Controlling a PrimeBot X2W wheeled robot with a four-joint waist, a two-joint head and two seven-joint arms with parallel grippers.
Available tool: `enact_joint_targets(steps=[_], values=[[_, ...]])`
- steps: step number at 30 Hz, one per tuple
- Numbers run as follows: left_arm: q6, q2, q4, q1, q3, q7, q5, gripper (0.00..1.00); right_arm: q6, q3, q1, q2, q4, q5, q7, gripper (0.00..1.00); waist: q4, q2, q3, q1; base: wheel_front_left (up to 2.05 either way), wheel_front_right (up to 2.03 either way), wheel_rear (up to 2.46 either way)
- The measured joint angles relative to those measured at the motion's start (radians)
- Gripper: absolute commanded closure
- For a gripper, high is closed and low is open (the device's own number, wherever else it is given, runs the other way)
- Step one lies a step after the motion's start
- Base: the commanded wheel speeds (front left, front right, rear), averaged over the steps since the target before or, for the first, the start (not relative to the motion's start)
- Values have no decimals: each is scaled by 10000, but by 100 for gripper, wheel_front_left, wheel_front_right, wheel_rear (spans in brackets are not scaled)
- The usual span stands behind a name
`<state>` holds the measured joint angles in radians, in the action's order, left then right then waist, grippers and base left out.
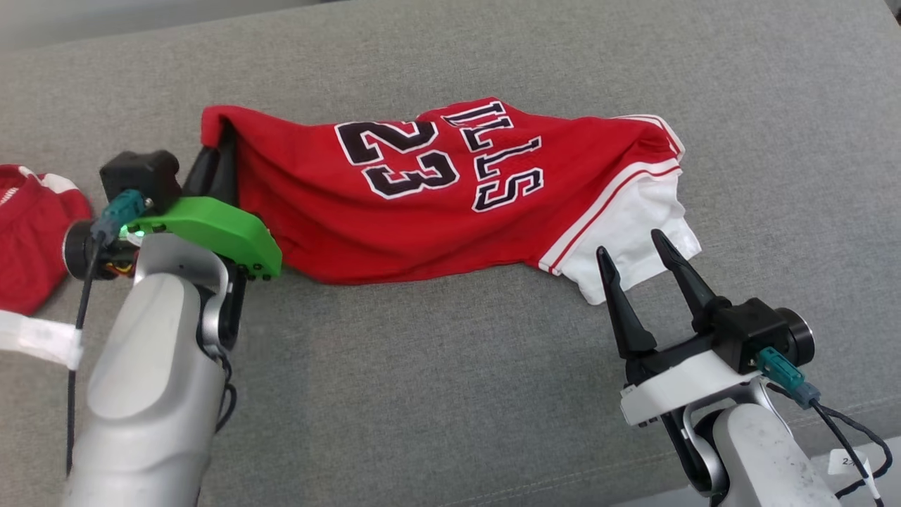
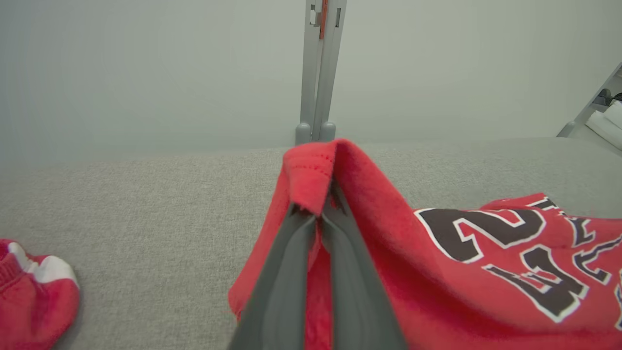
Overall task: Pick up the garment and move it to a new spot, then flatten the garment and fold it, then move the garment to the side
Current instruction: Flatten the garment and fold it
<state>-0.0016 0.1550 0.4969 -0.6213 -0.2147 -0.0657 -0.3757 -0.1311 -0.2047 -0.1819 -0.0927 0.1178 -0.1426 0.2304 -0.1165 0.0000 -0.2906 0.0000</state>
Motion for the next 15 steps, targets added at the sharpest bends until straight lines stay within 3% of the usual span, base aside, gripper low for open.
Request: enact_joint_targets(steps=[14, 15], values=[[-500, 393, 3430, -3069, -167, -1628, 527, 100, 0, -270, -572, 35, -8, 25, 81, 0, -606, 0, -1437, 0, 0, 0, 0], [-518, 349, 3563, -3183, -188, -1678, 527, 73, 0, -278, -604, 35, 19, 25, 88, 0, -606, 0, -1484, 0, 0, 0, 0]])
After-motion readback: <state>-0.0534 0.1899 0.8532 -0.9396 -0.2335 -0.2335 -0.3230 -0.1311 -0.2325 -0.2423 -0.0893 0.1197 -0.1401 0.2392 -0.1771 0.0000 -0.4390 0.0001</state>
